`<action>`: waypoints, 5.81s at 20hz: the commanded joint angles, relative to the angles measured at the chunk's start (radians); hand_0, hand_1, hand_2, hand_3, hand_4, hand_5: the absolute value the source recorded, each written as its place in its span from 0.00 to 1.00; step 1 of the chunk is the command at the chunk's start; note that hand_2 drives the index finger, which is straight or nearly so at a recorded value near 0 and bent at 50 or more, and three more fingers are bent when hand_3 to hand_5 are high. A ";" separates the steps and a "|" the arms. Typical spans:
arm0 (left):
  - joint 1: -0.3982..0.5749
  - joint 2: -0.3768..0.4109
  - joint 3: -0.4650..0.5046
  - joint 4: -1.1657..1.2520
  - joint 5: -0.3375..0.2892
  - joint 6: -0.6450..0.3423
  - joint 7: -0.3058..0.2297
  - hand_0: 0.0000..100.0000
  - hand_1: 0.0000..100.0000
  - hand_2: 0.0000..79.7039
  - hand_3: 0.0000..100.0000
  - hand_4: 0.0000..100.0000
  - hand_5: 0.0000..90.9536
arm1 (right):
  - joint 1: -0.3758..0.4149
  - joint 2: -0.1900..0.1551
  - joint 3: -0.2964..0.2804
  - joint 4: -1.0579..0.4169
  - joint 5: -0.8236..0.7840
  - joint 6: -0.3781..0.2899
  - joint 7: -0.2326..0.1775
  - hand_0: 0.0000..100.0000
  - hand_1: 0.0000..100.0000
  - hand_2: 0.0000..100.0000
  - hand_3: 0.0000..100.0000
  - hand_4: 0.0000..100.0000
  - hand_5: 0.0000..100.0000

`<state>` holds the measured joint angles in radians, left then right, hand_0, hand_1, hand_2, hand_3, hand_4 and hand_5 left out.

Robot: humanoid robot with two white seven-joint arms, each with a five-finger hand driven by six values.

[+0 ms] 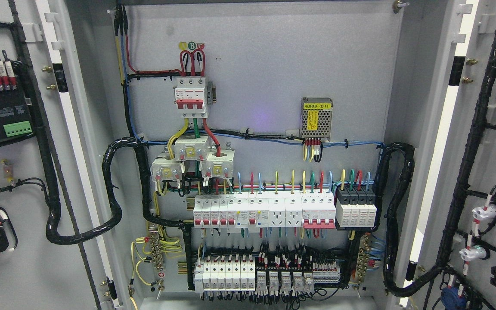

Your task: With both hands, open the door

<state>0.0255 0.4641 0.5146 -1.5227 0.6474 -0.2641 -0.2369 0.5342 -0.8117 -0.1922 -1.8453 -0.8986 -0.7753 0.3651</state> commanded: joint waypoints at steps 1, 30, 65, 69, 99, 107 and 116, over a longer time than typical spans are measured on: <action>-0.022 0.034 0.015 0.104 -0.002 0.019 0.001 0.00 0.00 0.00 0.00 0.03 0.00 | -0.005 -0.020 -0.019 0.040 -0.002 0.001 -0.002 0.00 0.00 0.00 0.00 0.00 0.00; 0.082 0.039 -0.062 -0.122 0.040 0.008 0.001 0.00 0.00 0.00 0.00 0.03 0.00 | -0.026 -0.006 -0.036 0.058 -0.002 -0.114 -0.002 0.00 0.00 0.00 0.00 0.00 0.00; 0.290 -0.045 -0.648 -0.280 -0.267 -0.218 0.010 0.00 0.00 0.00 0.00 0.03 0.00 | -0.037 0.080 0.321 -0.037 0.139 -0.110 -0.008 0.00 0.00 0.00 0.00 0.00 0.00; 0.353 -0.117 -0.697 -0.228 -0.388 -0.218 0.010 0.00 0.00 0.00 0.00 0.03 0.00 | -0.085 0.184 0.413 0.020 0.236 -0.085 -0.009 0.00 0.00 0.00 0.00 0.00 0.00; 0.330 -0.314 -0.786 0.861 -0.586 -0.207 0.010 0.00 0.00 0.00 0.00 0.03 0.00 | 0.250 0.456 0.623 0.662 0.296 -0.073 -0.006 0.00 0.00 0.00 0.00 0.00 0.00; 0.246 -0.370 -0.783 1.140 -0.586 -0.202 0.010 0.00 0.00 0.00 0.00 0.03 0.00 | 0.020 0.633 0.608 1.124 0.299 -0.058 -0.012 0.00 0.00 0.00 0.00 0.00 0.00; 0.179 -0.404 -0.788 1.260 -0.586 -0.098 0.010 0.00 0.00 0.00 0.00 0.03 0.00 | -0.290 0.825 0.600 1.727 0.299 -0.056 -0.014 0.00 0.00 0.00 0.00 0.00 0.00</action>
<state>0.2463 0.1151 -0.2677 -0.5035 0.0618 -0.4043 -0.2276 0.4199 -0.1858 0.3988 -0.7406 -0.5994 -0.7851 0.3514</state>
